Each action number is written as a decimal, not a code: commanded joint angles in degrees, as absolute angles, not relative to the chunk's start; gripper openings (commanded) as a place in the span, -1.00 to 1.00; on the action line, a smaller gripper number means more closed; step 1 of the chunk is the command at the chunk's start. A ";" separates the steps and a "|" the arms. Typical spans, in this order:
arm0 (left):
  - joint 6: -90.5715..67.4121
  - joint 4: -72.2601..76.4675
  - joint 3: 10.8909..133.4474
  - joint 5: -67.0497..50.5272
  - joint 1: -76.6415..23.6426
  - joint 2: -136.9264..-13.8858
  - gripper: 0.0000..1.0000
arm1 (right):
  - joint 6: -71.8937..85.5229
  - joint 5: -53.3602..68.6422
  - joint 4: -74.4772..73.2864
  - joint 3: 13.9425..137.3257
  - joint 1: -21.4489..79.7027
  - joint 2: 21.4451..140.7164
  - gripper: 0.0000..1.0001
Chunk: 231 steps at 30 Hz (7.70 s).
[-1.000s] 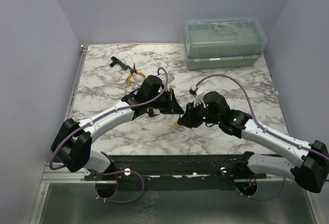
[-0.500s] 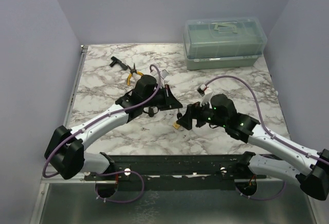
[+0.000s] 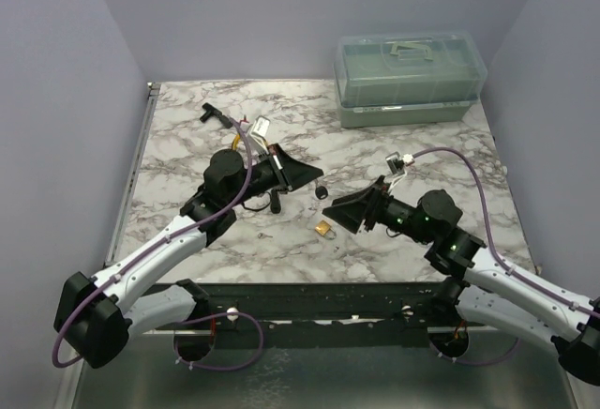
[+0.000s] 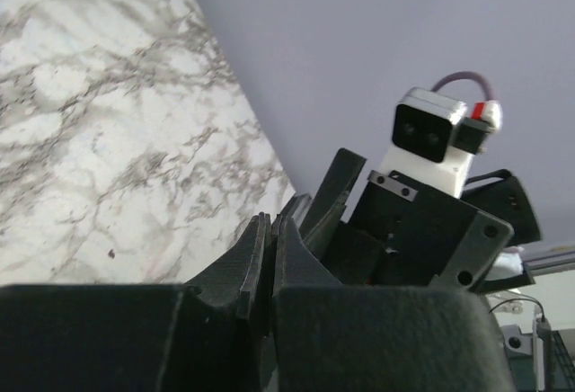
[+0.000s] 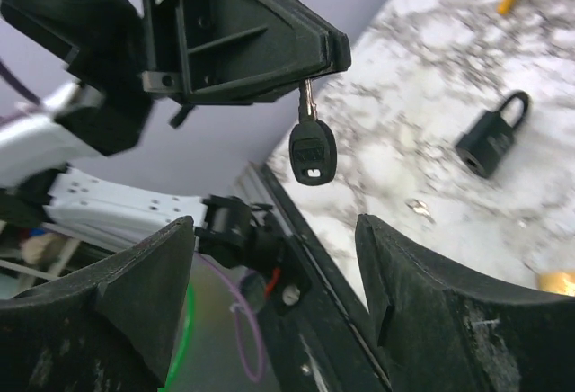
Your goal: Unlock with the key
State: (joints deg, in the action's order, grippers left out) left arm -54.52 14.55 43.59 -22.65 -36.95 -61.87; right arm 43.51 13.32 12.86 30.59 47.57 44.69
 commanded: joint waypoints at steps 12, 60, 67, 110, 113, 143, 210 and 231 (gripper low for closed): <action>-63.46 33.92 37.46 -21.05 -36.52 -54.65 -1.00 | 49.46 19.29 39.11 32.28 47.64 52.00 0.12; -62.27 30.95 30.38 -11.56 -36.47 -50.06 0.67 | 47.14 12.78 36.25 37.79 47.64 58.42 -0.99; -51.61 2.71 38.44 -2.64 -36.39 -47.22 0.72 | 41.65 3.83 19.45 37.88 47.64 52.90 -0.99; -36.23 -27.62 60.29 16.36 -35.42 -93.45 0.10 | 31.66 -11.77 -9.98 34.72 47.64 43.60 -0.99; -36.59 -27.00 60.41 15.74 -35.41 -94.98 0.06 | 31.65 -11.71 -10.18 34.54 47.64 43.38 -0.99; -40.68 -50.47 85.70 -0.64 -28.76 -97.64 -1.00 | 16.26 -0.44 -4.61 43.17 47.72 55.55 -0.99; -50.73 -62.67 92.94 -4.01 -19.51 -107.90 -1.00 | 4.75 -20.06 -12.96 82.07 60.83 108.90 -0.99; -50.08 -61.09 91.90 -6.48 -19.51 -107.21 -1.00 | 4.81 -22.00 -10.16 83.85 60.82 110.81 -0.99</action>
